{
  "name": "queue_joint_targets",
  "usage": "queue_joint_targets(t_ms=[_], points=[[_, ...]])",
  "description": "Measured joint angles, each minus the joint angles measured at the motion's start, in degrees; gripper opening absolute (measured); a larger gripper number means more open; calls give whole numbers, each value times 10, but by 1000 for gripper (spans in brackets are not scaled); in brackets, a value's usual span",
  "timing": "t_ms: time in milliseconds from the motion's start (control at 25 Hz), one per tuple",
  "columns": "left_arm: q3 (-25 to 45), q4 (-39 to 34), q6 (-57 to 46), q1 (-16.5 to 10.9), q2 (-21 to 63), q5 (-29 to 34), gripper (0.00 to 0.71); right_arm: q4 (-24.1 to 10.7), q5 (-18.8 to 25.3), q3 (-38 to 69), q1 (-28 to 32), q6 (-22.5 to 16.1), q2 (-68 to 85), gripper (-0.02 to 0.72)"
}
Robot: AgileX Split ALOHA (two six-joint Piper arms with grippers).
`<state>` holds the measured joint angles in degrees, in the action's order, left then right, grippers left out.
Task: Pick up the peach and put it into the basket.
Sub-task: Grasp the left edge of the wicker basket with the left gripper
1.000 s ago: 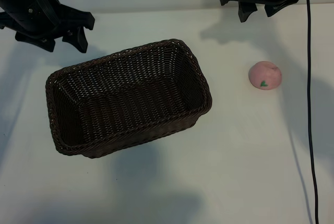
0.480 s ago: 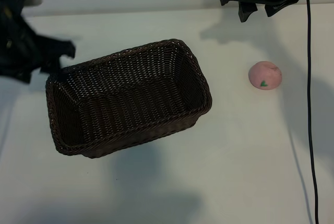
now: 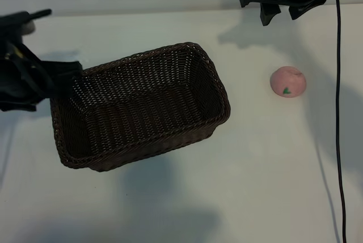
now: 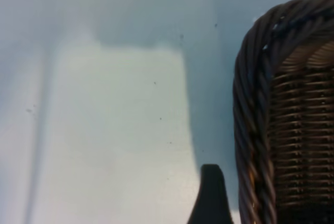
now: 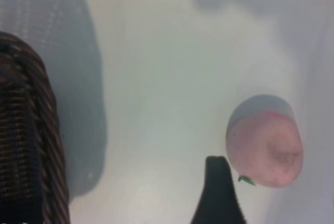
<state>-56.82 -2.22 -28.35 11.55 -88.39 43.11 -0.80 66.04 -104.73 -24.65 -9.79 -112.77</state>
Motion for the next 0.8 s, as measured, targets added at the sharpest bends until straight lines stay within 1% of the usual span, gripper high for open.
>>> queue_joint_targets(t_ms=[200, 320, 520, 680, 800], points=[[3, 18, -4, 0, -54, -19, 543, -1, 7, 0, 0, 2, 0, 507], [23, 22, -4, 0, -74, -46, 545, -1, 9, 0, 0, 2, 0, 507], [64, 25, -7, 0, -97, -110, 545, -1, 10, 0, 0, 2, 0, 507], [70, 37, -7, 0, -120, -133, 545, -1, 10, 0, 0, 2, 0, 507], [70, 38, -7, 0, -121, -142, 545, -1, 10, 0, 0, 2, 0, 507]])
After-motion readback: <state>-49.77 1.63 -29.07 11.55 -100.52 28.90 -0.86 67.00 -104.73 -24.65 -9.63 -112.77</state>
